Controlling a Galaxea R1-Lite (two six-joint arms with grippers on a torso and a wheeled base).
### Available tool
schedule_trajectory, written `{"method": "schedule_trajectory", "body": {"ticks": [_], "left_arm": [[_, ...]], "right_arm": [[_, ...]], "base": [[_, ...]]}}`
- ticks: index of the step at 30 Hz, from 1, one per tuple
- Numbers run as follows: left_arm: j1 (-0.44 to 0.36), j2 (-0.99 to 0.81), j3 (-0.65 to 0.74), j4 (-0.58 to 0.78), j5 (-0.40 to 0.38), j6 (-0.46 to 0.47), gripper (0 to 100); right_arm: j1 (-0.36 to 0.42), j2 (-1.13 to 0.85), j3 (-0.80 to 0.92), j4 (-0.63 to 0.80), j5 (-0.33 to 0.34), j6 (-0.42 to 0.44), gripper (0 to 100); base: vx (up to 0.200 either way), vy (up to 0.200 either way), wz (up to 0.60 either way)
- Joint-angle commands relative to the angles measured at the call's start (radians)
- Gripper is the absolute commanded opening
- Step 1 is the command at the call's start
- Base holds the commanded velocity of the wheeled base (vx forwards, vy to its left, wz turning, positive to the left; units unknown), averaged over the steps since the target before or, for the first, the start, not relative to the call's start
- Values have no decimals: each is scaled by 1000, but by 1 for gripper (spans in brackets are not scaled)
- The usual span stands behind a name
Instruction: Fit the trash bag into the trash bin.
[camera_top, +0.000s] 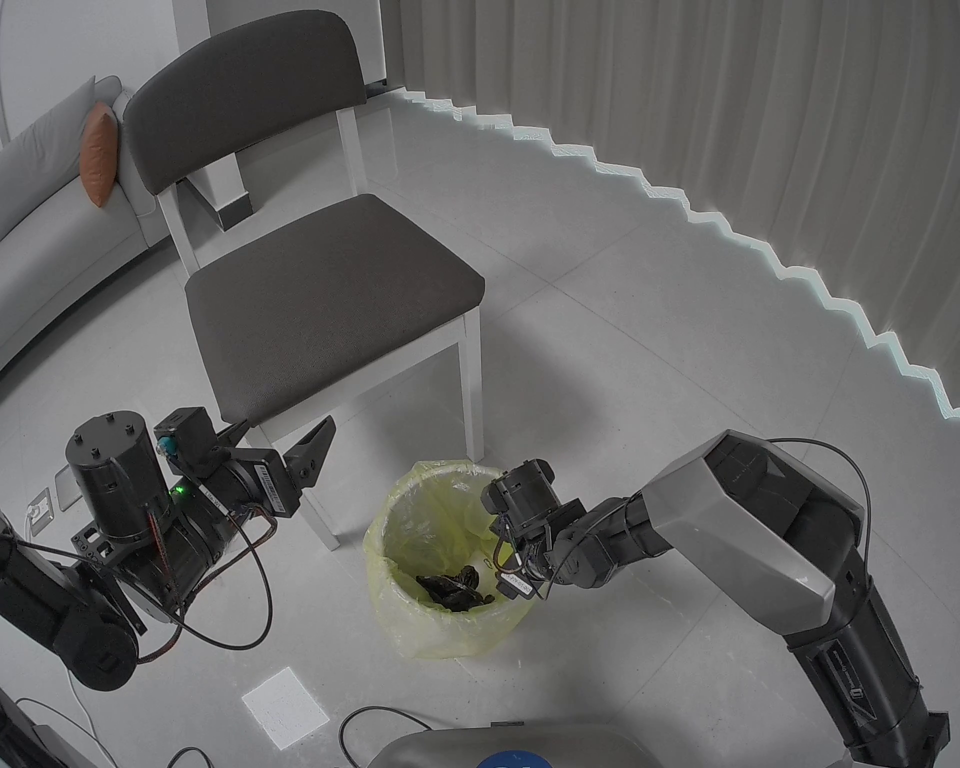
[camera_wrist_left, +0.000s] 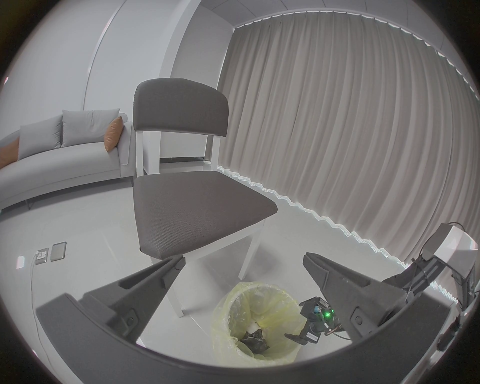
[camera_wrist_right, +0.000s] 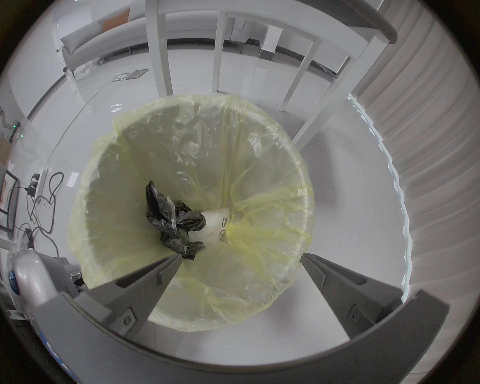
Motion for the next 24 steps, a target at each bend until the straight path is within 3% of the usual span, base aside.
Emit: {"method": "schedule_trajectory", "body": {"ticks": [1, 7, 24], "left_arm": [[0, 2, 1, 0, 0, -1, 100], [0, 1, 1, -2, 0, -1, 100], [0, 5, 6, -26, -1, 1, 100]], "right_arm": [[0, 4, 10, 5, -1, -6, 100], [1, -24, 46, 66, 1, -32, 100], [12, -99, 79, 46, -1, -20, 100]], "base": [[0, 0, 0], [0, 0, 0], [0, 0, 0]]}}
